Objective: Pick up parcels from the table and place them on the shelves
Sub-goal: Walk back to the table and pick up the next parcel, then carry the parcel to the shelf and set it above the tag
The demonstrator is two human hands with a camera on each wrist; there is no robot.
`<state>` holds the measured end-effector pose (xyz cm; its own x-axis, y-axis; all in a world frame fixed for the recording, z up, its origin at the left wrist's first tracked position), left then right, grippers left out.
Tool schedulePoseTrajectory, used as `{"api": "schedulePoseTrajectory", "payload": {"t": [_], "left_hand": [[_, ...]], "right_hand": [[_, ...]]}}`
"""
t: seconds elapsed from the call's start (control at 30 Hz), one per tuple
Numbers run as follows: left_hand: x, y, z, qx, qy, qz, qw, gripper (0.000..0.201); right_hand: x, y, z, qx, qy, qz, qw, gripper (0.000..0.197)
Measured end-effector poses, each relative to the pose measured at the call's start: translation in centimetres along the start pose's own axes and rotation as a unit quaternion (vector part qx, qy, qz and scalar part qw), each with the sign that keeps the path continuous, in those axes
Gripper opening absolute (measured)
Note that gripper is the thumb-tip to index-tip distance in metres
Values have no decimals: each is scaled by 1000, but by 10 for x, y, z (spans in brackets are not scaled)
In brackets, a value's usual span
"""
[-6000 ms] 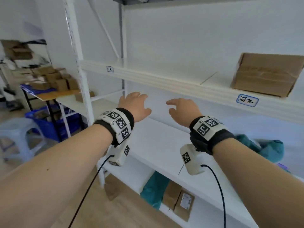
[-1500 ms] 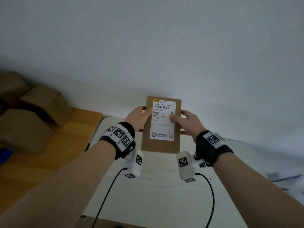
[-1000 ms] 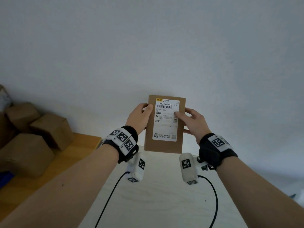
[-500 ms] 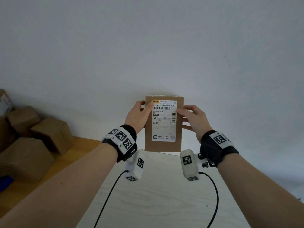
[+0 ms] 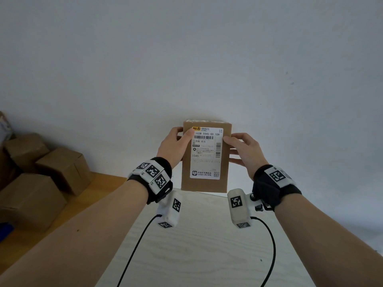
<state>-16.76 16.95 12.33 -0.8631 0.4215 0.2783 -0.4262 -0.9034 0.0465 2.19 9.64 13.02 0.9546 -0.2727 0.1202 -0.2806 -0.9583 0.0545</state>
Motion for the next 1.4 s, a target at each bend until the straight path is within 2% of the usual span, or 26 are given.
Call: {"api": "schedulePoseTrajectory", "payload": {"t": [0.47,0.63,0.73,0.9,1.03,1.27,1.4], "left_hand": [[5,5,-2,-11,-20,-35,999,53],[-5,11,-4,-21,-32,-91,995,58],[-20,19,-5,-23,-40,-135,990,74],[-59,32,-7,-33,-30,-223,974,74],[-92,48,-2,-40,-15,-261,964,74],[-134,90,26,-60,37,-271,960,70],[-157,128,52,-80,50,-254,963,77]], "right_hand": [[-4,17,-6,-11,13,38,999,29],[-4,34,-1,-23,12,68,997,35],[0,49,4,-38,1,92,995,33],[24,85,13,-54,-13,155,986,31],[48,125,20,-60,-22,204,977,30],[80,198,11,-39,-37,240,969,24],[96,251,-6,-14,-12,238,971,35]]}}
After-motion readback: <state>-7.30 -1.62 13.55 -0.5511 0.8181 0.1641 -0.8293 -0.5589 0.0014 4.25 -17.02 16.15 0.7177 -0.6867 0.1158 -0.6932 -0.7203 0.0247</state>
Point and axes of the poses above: each hand's wrist, its own y-axis away from the middle knuckle, its own x-axis out of the back of the hand, z = x × y, the point moved 7 cm from there along -y, towards the middle knuckle, and after that the axes turned 11 degrees about -z, right-handed, at the moved point
